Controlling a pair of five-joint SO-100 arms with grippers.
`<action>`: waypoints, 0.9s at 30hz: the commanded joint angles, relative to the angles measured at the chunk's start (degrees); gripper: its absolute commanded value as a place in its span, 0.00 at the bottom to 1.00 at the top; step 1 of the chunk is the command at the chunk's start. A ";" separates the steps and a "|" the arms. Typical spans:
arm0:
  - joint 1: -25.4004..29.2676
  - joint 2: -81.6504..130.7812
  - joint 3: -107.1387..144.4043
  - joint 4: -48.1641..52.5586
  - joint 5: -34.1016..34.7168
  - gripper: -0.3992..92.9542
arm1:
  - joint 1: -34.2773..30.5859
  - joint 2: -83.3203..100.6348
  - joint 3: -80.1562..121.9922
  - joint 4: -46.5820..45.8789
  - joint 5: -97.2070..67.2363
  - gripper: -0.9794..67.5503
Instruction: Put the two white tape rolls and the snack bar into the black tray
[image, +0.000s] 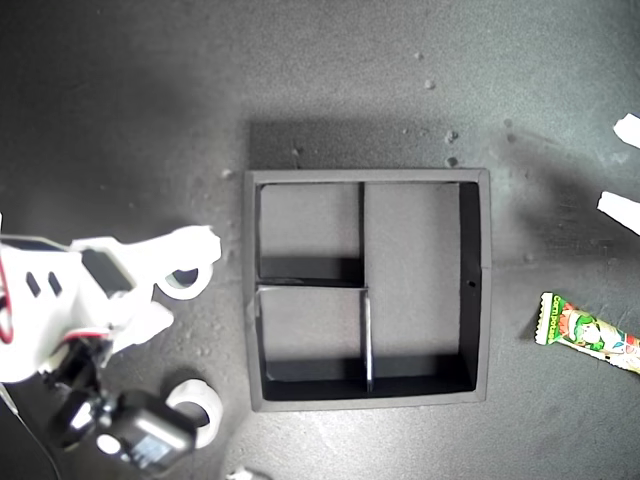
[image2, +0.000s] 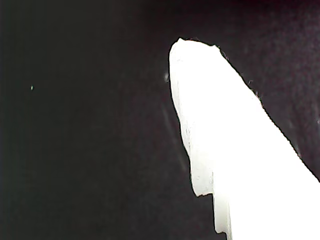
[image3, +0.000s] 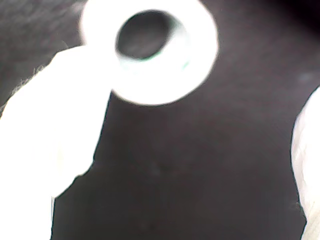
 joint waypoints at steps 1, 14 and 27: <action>1.76 -0.97 2.29 -3.60 -3.43 0.30 | -1.58 0.35 -2.90 1.32 -3.08 0.37; 6.24 -11.34 -1.76 -5.27 -7.91 0.28 | -3.08 0.35 1.32 2.20 -0.97 0.36; 5.80 -15.64 -0.70 -8.96 -7.82 0.26 | -3.78 0.35 1.85 2.20 0.18 0.34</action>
